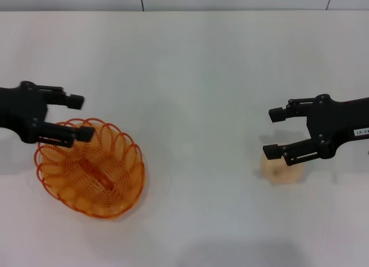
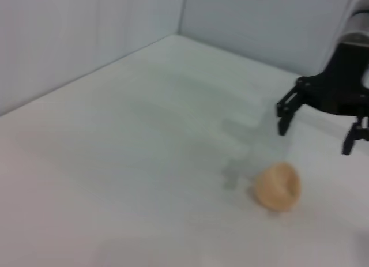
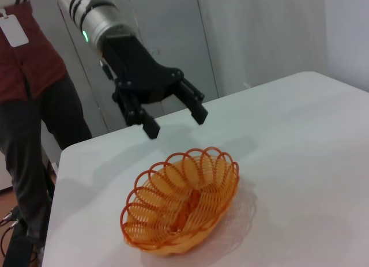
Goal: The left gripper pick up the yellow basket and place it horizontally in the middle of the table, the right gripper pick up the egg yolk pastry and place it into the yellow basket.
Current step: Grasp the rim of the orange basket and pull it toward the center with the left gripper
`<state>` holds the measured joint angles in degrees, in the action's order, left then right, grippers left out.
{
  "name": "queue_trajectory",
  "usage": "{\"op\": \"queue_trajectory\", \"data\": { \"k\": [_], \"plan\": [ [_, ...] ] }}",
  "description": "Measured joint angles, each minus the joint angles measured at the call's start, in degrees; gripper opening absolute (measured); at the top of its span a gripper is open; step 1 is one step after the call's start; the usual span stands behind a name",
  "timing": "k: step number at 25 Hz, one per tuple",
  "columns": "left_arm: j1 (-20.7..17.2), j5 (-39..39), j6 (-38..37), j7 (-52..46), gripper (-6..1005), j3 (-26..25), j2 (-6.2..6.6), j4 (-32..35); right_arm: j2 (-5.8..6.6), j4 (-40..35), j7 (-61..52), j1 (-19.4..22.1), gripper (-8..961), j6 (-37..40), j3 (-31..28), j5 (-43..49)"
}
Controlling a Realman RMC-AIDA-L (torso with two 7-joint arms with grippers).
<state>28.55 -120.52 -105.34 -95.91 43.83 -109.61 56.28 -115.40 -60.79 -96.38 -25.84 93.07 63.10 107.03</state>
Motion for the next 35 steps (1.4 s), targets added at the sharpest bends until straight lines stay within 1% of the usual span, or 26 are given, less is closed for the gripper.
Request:
{"op": "queue_trajectory", "data": {
  "k": [3, 6, 11, 14, 18, 22, 27, 30, 35],
  "plan": [
    [0.4, -2.7, -0.3, -4.6, 816, 0.0, 0.83, 2.9, 0.0, 0.0, 0.0, 0.0, 859, -0.1, 0.0, 0.0],
    [1.7, -7.3, -1.0, -9.2, 816, 0.0, 1.5, 5.3, 0.0, 0.0, 0.0, 0.1, 859, -0.1, 0.0, 0.0],
    [4.3, -15.7, -1.0, -14.2, 815, -1.6, 2.53, 6.6, 0.0, 0.1, 0.0, 0.1, 859, -0.1, 0.0, 0.0],
    [5.9, -21.0, -1.2, -15.3, 815, -3.5, 2.59, 6.6, 0.0, 0.1, -0.2, 0.0, 859, 0.1, 0.0, -0.6],
    [6.9, -26.0, -1.1, -17.1, 815, -3.7, 2.68, 6.6, 0.0, 0.1, -0.2, 0.0, 858, 0.1, 0.0, -0.8],
    [7.4, -29.4, -0.1, -18.1, 815, -3.8, 2.12, 6.5, 0.0, 0.1, -0.3, -0.1, 858, 0.1, 0.0, -1.2],
    [7.4, -30.1, 3.1, -18.4, 815, -3.6, 1.62, 4.0, 0.0, 0.1, -0.2, -0.1, 858, 0.2, 0.0, -1.5],
    [8.1, -31.1, 5.4, -18.0, 814, -3.3, 0.54, 1.9, 0.0, 0.1, -0.2, -0.1, 858, 0.3, 0.1, -1.5],
    [8.9, -31.4, 8.0, -17.7, 814, -3.0, -0.28, -0.8, 0.0, 0.1, -0.3, -0.1, 858, 0.4, 0.1, -1.6]
  ]
}}
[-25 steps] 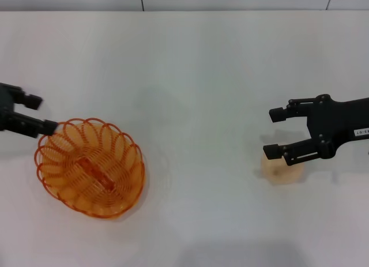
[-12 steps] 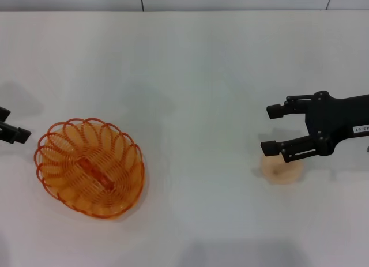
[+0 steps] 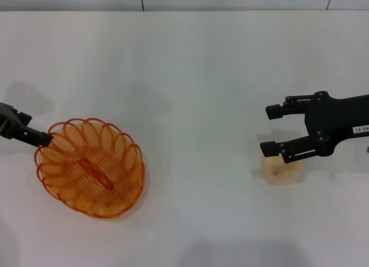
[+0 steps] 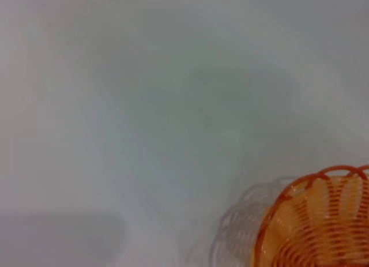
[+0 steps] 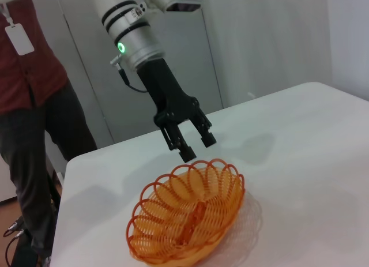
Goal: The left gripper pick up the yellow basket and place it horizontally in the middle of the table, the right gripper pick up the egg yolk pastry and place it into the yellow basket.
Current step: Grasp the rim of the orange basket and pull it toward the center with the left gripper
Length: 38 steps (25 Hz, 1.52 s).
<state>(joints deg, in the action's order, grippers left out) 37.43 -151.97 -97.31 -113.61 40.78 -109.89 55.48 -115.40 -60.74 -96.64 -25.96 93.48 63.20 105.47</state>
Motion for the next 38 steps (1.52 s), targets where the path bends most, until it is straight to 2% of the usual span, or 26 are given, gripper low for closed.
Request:
{"op": "queue_trajectory", "data": {
  "k": [5, 18, 36, 38],
  "plan": [
    [0.4, -0.7, 1.8, -0.2, 814, 0.6, -0.63, -1.7, 0.0, 0.0, 0.0, 0.0, 858, 0.1, 0.0, 0.0],
    [3.1, -4.1, 3.3, -1.4, 810, 0.6, -0.98, -5.2, 0.0, 0.0, 0.0, 0.1, 858, 0.1, 0.5, 0.0],
    [4.3, -4.6, 6.4, -3.0, 763, 0.6, -2.24, -7.5, 0.0, 0.0, 0.3, 0.5, 858, 0.6, 0.6, -0.5],
    [4.4, -4.6, 6.5, -3.0, 676, 0.6, -2.4, -7.5, 0.0, 0.0, 0.3, 0.5, 858, 0.6, 0.6, -0.5]
  ]
}}
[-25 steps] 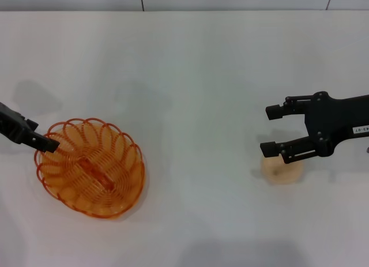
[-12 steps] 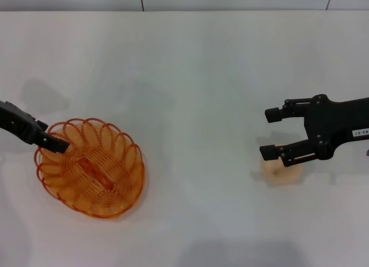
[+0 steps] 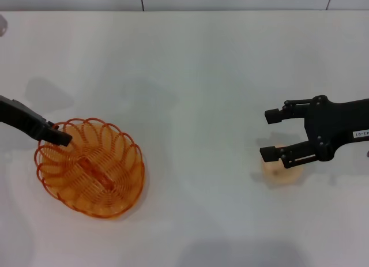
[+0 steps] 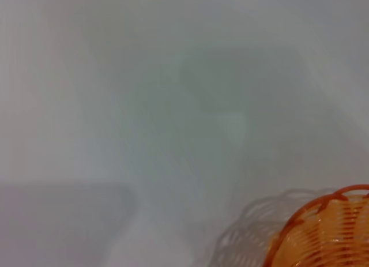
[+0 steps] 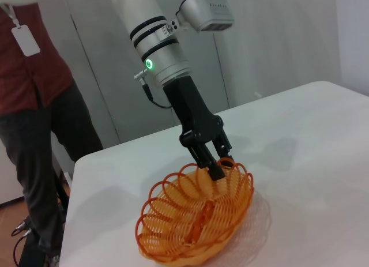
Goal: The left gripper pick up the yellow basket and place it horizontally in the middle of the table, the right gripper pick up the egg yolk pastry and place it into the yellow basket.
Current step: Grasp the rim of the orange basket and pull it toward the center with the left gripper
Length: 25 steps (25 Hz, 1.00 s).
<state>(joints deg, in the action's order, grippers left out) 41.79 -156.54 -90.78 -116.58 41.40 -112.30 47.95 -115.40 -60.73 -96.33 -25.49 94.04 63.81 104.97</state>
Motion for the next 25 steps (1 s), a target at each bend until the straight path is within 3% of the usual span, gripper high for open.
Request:
{"op": "queue_trajectory", "data": {
  "k": [3, 8, 22, 25],
  "plan": [
    [0.0, 0.0, 0.3, 0.0, 545, 0.3, -0.34, -0.2, 0.0, 0.0, 0.0, 0.0, 858, 0.0, 0.0, 0.0],
    [0.0, -0.5, 1.0, 0.0, 454, 1.5, -0.54, -1.5, 0.07, 0.0, 0.0, 0.1, 858, 0.0, 0.0, 0.0],
    [0.2, -1.4, 2.2, 0.0, 435, 1.5, -0.7, -2.2, 0.09, 0.0, 0.0, 0.1, 858, 0.0, 0.0, 0.0],
    [0.2, -1.4, 2.7, -0.3, 388, 1.6, -0.72, -2.3, 0.09, 0.0, 0.0, 0.1, 858, 0.0, 0.0, 0.0]
  ]
}}
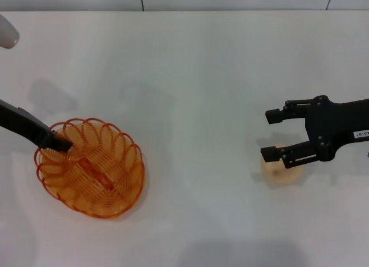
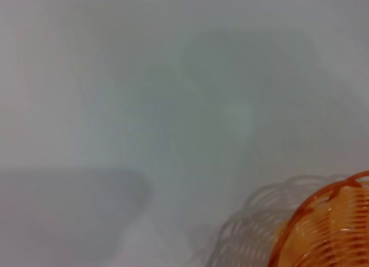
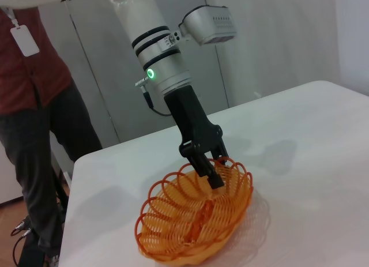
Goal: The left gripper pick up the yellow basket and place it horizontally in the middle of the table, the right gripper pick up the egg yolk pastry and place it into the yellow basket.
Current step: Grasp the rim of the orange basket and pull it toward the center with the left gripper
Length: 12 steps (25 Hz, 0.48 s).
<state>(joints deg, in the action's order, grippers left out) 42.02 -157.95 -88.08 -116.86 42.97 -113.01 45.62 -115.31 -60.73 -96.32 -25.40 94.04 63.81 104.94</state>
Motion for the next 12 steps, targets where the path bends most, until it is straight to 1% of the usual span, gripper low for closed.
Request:
{"op": "queue_trajectory", "data": {
  "k": [8, 12],
  "plan": [
    [0.1, 0.1, 0.1, -0.2, 262, 0.0, -0.05, 0.0, 0.0, 0.0, -0.1, 0.0, 857, 0.0, 0.0, 0.0],
    [0.1, 0.1, 0.2, -0.2, 252, 0.0, -0.1, 0.0, 0.0, 0.0, -0.2, 0.0, 857, 0.1, 0.0, 0.0]
  ]
}}
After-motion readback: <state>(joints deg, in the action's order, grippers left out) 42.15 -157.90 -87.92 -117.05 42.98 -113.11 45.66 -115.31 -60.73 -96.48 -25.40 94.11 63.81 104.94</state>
